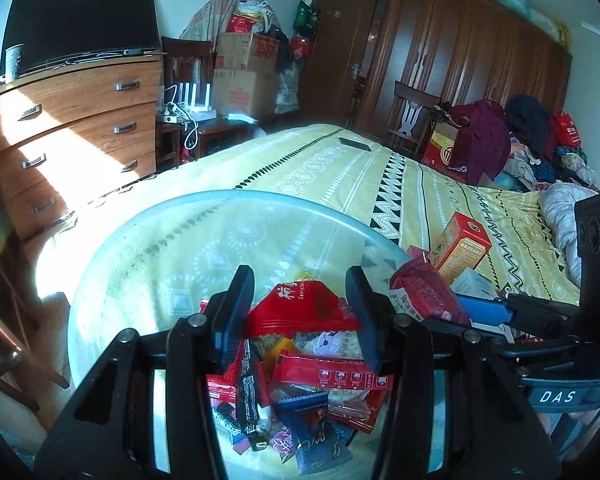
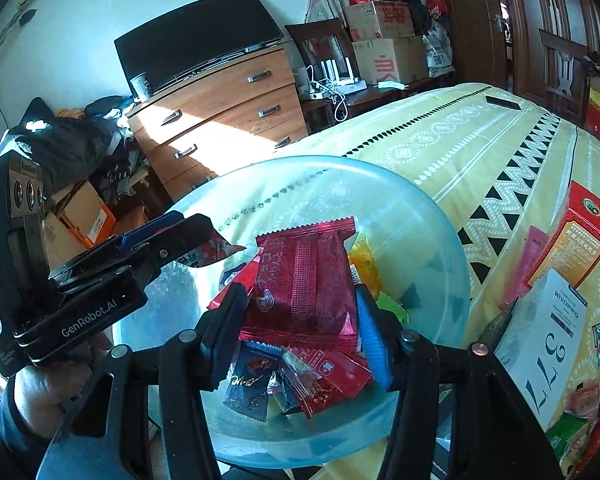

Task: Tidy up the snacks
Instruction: 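Carry both red packets over the glass bowl and open both grippers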

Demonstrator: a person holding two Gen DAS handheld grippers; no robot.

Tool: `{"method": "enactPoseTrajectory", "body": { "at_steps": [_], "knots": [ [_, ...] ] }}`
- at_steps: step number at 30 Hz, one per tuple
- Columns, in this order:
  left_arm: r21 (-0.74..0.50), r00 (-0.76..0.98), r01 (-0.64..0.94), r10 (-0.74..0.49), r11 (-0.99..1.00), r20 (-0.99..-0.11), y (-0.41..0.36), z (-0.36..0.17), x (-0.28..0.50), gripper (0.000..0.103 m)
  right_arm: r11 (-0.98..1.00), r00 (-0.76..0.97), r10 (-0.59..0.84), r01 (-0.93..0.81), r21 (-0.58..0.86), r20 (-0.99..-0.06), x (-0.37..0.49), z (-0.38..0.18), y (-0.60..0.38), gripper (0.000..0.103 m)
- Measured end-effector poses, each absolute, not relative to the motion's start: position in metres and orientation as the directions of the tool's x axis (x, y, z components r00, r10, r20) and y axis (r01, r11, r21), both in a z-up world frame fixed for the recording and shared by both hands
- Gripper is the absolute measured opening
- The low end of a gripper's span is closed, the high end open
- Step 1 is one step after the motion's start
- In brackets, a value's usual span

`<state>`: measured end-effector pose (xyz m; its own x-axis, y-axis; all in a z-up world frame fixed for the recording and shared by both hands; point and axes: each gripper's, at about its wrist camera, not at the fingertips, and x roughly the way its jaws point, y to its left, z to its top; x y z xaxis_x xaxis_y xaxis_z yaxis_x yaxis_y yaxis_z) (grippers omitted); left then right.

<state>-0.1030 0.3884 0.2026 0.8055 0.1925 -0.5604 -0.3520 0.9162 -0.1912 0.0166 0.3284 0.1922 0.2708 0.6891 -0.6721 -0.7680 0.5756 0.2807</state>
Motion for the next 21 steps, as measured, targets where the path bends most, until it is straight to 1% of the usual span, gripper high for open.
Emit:
{"method": "enactPoseTrajectory", "body": {
  "at_steps": [21],
  "knots": [
    [-0.202, 0.796, -0.354, 0.181, 0.913, -0.577, 0.397, 0.198, -0.102, 0.048, 0.577, 0.255, 0.682, -0.764, 0.29, -0.686, 0.013, 0.187, 0.34, 0.058]
  ]
}}
